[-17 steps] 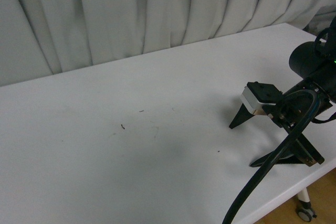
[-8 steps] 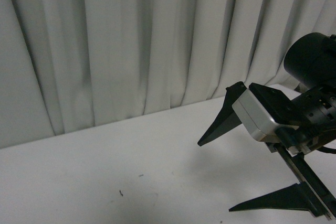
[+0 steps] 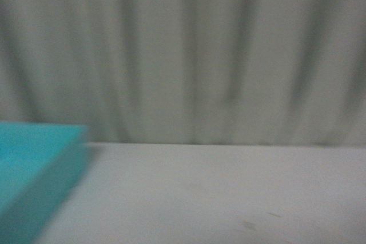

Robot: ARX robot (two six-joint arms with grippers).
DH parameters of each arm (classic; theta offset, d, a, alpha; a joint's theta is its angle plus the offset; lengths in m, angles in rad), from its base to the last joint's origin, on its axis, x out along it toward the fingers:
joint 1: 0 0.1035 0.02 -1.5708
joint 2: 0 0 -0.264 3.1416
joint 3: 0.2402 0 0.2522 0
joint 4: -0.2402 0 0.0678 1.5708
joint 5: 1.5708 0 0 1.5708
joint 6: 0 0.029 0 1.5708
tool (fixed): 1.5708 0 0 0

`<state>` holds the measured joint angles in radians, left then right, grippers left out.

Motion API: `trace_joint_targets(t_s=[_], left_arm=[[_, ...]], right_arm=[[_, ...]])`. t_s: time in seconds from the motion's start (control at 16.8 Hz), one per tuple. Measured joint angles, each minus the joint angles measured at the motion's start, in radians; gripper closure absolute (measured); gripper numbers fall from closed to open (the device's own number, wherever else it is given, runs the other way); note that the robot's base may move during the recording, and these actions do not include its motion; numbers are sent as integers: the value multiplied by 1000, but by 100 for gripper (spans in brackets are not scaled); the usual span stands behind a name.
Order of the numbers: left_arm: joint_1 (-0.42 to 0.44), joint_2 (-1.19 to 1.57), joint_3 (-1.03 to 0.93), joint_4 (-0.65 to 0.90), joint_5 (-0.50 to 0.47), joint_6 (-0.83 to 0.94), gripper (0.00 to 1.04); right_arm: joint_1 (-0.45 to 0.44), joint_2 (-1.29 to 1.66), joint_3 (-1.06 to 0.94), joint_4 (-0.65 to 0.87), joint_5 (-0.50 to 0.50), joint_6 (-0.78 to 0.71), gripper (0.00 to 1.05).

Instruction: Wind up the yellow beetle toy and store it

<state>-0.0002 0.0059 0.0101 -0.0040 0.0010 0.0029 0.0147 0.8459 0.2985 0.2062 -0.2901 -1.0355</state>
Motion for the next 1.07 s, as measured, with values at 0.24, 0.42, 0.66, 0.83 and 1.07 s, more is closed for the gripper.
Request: trace_joint_targets(t_s=[0.24, 0.42, 0.66, 0.83, 1.07], left_arm=[[0, 0, 0, 0, -2, -1, 7], [0, 0, 0, 0, -2, -1, 7], [0, 0, 0, 0, -2, -1, 7], [0, 0, 0, 0, -2, -1, 7], [0, 0, 0, 0, -2, -1, 7]], right_arm=[[-21, -171, -134, 322, 286, 856, 82], [-20, -266, -200, 271, 287, 998, 103], [-20, -386, -248, 189, 287, 1017, 103], [-20, -459, -277, 183, 287, 1018, 103], [-20, -557, -288, 89, 287, 1018, 103]])
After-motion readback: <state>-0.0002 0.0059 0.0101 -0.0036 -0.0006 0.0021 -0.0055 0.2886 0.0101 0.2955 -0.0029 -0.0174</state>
